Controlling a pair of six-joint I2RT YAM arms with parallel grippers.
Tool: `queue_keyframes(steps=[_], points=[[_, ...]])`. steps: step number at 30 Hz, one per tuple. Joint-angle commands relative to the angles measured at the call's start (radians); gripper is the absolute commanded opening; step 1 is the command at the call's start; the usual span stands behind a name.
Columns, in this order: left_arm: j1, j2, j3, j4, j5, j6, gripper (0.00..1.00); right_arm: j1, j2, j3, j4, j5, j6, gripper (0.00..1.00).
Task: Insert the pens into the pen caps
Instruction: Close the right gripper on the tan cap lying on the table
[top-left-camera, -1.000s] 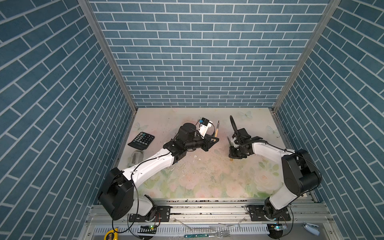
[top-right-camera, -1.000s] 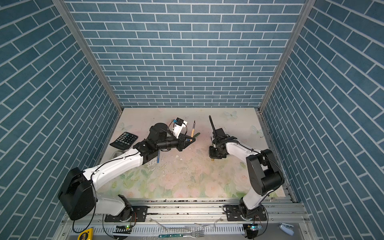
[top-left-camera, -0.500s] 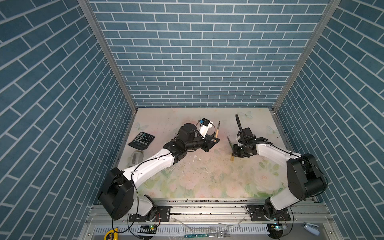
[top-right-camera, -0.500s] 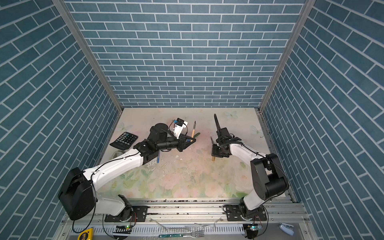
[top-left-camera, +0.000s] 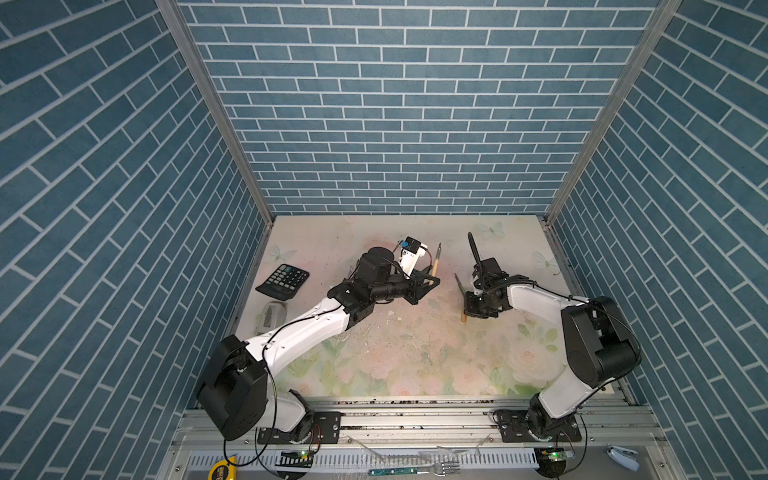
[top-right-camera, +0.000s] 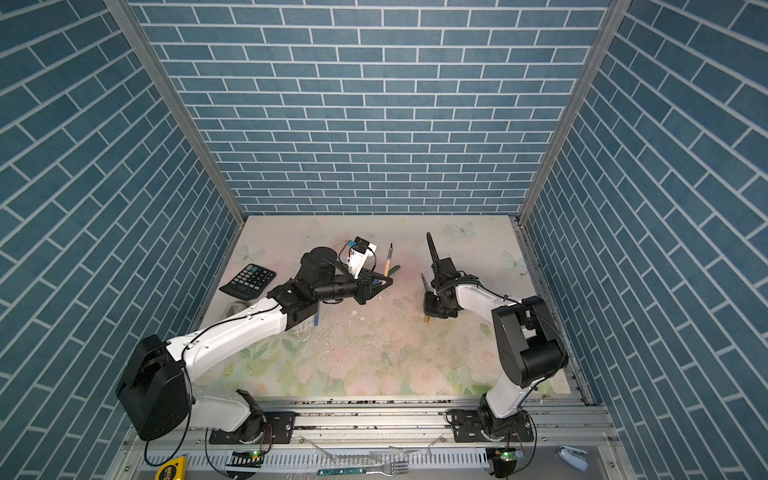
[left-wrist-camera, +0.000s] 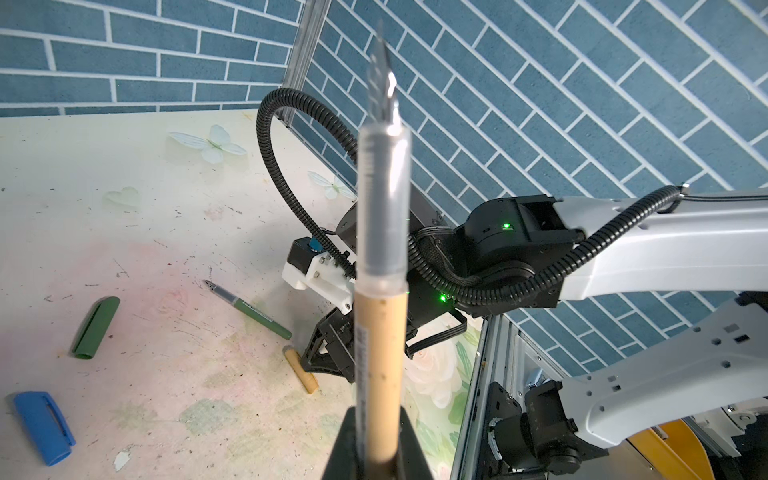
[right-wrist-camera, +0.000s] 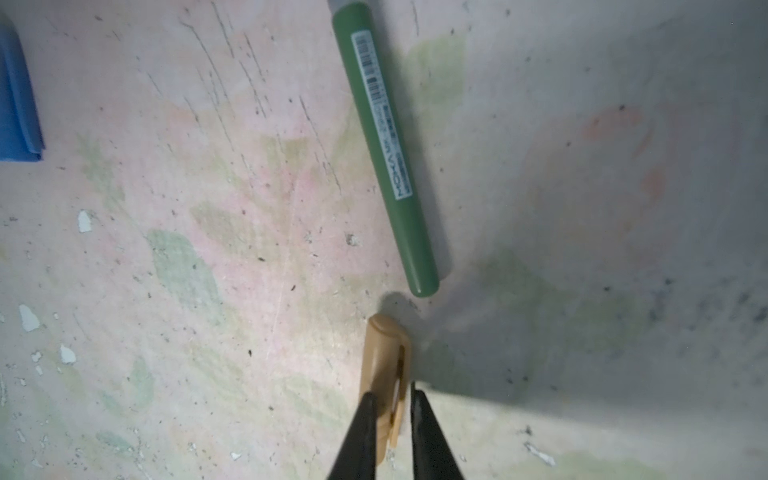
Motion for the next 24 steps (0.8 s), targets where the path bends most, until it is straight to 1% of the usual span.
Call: queue_keyframes(steps=[1, 8, 16, 24], points=[[-0.008, 0.009, 0.003, 0.005, 0.019, 0.014, 0.00, -0.003, 0.034, 0.001, 0.005, 0.000, -0.002, 0.19], [-0.009, 0.013, 0.004, 0.000, 0.019, 0.016, 0.00, -0.003, 0.045, 0.015, 0.014, -0.020, 0.000, 0.20], [-0.009, 0.019, 0.006, 0.000, 0.022, 0.015, 0.00, -0.003, -0.056, 0.011, 0.024, -0.051, 0.005, 0.19], [-0.009, 0.017, 0.005, -0.002, 0.020, 0.016, 0.00, -0.003, 0.007, 0.025, 0.029, -0.071, -0.007, 0.19]])
